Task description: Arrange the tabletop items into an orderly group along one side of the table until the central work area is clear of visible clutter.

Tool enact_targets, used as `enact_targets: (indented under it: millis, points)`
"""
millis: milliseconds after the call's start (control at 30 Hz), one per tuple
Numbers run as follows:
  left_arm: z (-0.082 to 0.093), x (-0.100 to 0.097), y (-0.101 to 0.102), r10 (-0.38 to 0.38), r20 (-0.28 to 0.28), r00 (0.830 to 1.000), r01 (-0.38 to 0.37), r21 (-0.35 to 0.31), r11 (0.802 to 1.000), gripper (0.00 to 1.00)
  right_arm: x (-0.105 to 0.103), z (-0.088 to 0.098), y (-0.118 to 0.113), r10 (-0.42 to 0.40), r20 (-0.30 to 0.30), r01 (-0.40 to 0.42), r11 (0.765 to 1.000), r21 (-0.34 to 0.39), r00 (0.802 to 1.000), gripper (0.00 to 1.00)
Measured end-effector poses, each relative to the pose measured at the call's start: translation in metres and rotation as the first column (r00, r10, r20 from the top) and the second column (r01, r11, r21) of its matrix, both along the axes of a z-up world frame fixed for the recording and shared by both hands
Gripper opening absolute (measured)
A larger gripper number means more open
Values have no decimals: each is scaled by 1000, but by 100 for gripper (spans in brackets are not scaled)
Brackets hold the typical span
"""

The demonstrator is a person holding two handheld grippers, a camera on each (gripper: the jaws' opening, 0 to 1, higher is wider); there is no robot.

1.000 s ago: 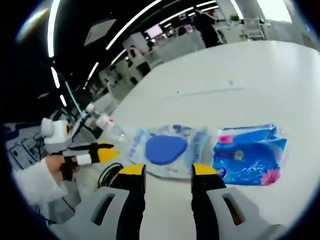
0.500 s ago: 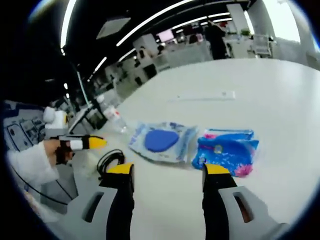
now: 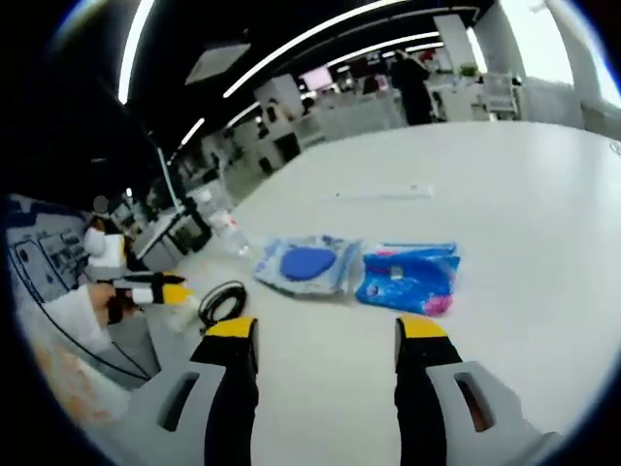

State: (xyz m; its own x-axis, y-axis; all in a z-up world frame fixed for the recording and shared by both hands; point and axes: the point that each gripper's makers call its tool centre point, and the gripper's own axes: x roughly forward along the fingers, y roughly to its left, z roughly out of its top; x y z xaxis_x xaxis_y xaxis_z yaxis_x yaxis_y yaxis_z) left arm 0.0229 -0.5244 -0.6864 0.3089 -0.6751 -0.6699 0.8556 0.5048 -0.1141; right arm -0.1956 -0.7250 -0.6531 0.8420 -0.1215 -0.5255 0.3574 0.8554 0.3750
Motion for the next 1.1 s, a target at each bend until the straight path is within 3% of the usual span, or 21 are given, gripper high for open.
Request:
enact_targets:
  millis: [67,200,300,600,900,967,1033,1100]
  points:
    - [-2,-2,7,16,-23,1000,-17,-5,1000,60,-7,-2,1,-6,-2,6,1000,15,1000,55]
    - [-3,-4,19,31,-21,999,-30,10,999,61,-20,-7,4,-10,-37,10,1000,-1,999,52]
    - [-4,-3,28,54,-26,998,-54,11,998,61,-24,-10,4,-35,-32,36,999,22,999,51]
    - [-3,2,39,100,-27,995,-99,18,995,58,-19,-12,8,-23,-33,25,999,42,999,51]
    - [0,4,39,111,-27,994,-110,7,994,57,-17,-14,13,-12,-30,14,998,68,999,50]
    - [0,5,39,106,-16,994,-106,19,994,57,-17,-15,13,-16,-29,18,997,71,999,50]
    - [2,10,43,80,46,996,-83,56,995,56,-17,-15,12,-22,-27,24,997,76,999,50]
    - [3,13,45,75,62,995,-80,67,995,56,-18,-15,12,-24,-25,26,997,75,999,50]
